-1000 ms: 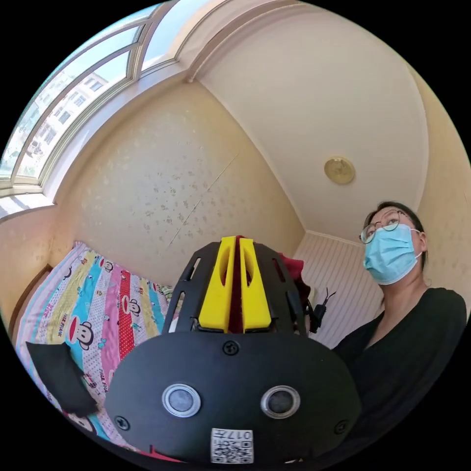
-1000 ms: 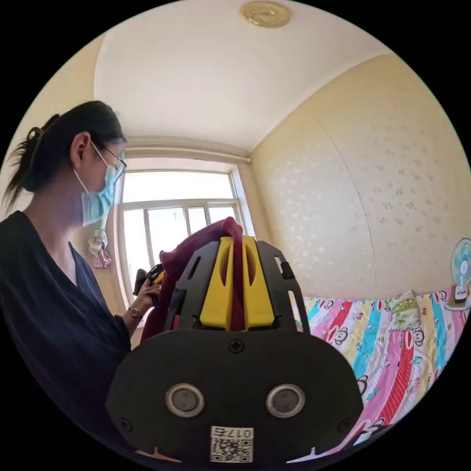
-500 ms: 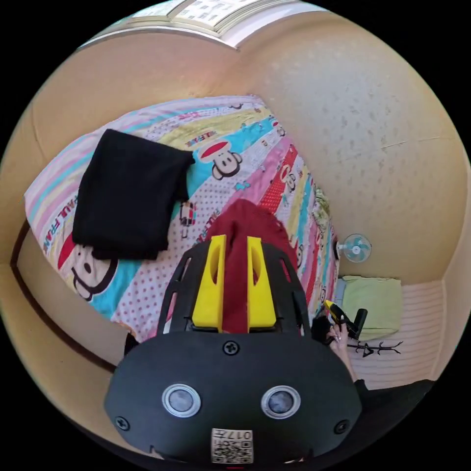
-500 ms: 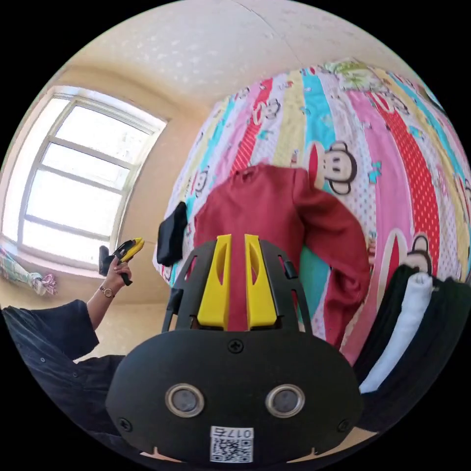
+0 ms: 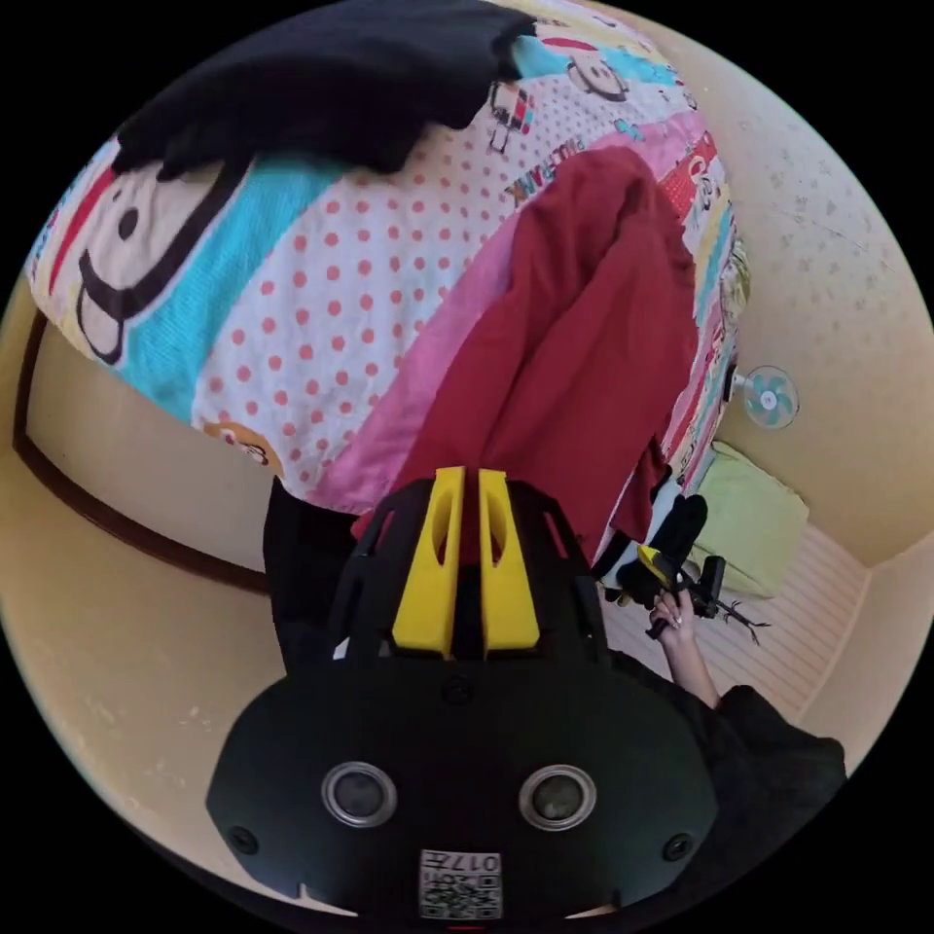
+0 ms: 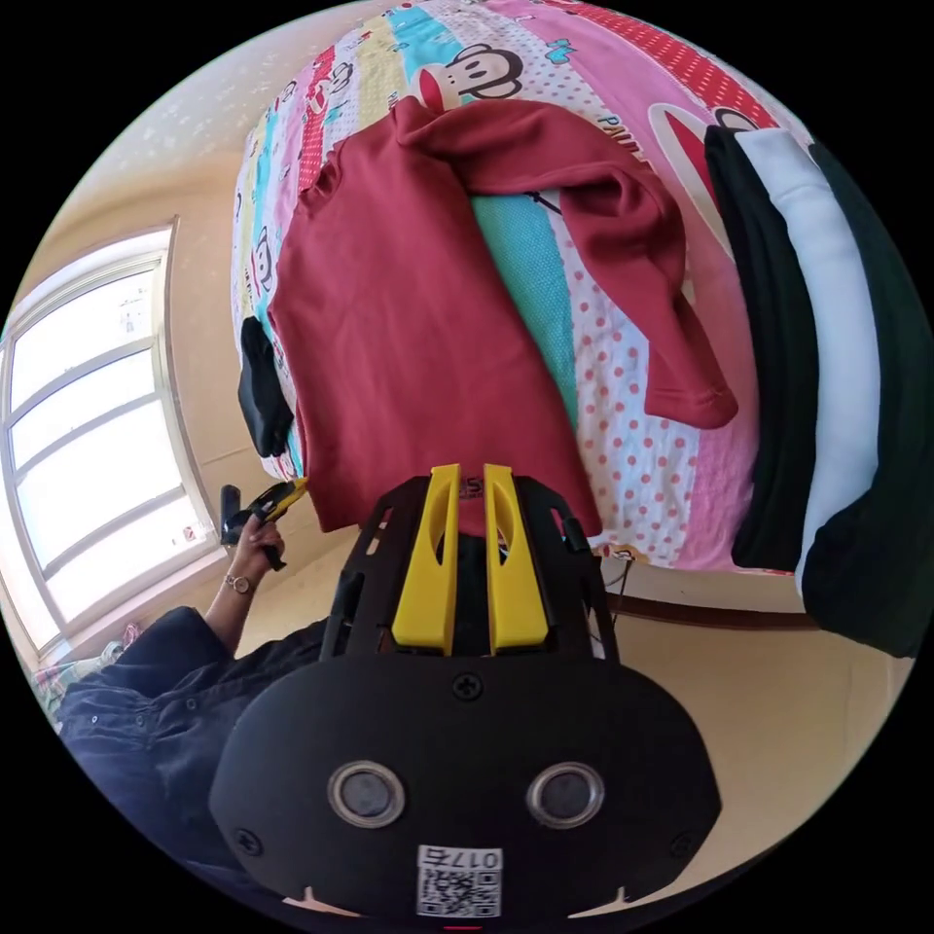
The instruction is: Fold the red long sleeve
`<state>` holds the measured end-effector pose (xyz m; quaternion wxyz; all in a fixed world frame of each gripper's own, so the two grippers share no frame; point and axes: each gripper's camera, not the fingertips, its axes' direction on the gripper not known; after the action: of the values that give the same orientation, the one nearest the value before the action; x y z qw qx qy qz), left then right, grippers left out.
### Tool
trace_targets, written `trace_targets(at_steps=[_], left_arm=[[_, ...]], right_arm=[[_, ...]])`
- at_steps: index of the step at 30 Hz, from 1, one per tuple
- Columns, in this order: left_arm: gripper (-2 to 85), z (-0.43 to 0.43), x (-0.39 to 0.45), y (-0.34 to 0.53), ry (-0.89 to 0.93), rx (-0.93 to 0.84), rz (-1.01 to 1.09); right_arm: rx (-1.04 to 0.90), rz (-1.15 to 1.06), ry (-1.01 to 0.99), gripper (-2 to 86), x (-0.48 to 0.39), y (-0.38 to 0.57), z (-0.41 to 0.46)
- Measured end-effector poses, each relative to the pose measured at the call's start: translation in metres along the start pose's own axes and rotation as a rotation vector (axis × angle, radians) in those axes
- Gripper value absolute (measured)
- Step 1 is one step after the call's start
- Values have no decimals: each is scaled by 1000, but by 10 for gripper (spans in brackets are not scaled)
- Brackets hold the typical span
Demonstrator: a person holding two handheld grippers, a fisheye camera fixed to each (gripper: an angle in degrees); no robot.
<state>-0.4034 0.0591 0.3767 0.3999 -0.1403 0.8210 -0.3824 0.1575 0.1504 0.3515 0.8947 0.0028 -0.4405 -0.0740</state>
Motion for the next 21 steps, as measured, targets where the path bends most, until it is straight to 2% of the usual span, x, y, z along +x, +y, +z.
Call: trace_targets(at_steps=[3, 5, 6, 7, 8, 9, 10, 13, 17, 19, 21], left_arm=[[6, -131, 2, 7, -9, 247, 46], [2, -233, -29, 29, -9, 532, -154], [1, -253, -37, 39, -32, 618, -224], [5, -288, -51, 62, -114, 797, -363], [22, -307, -59, 76, -173, 912, -412], [37, -311, -62, 77, -175, 928, -408], [58, -308, -68, 68, -125, 876, -364], [102, -246, -58, 18, 0, 504, -169], [156, -117, -3, -20, -129, 37, 105], [148, -71, 5, -25, -224, -85, 115], [110, -36, 3, -26, -239, -204, 82]], right_arm=[[7, 7, 2, 39, 7, -6, -16], [12, 26, 14, 43, 12, -10, -20], [13, 41, 20, 47, 16, -12, -21], [11, 58, 19, 54, 20, -15, -20], [10, 65, 15, 59, 21, -16, -19], [6, 71, 8, 68, 24, -18, -17], [2, 74, 14, 77, 27, -20, -15], [-2, 91, 68, 95, 34, -25, -9], [-41, 97, 122, 104, 45, -34, 9], [-137, 88, 131, 97, 52, -38, 33], [-151, 71, 201, 71, 48, -38, 35]])
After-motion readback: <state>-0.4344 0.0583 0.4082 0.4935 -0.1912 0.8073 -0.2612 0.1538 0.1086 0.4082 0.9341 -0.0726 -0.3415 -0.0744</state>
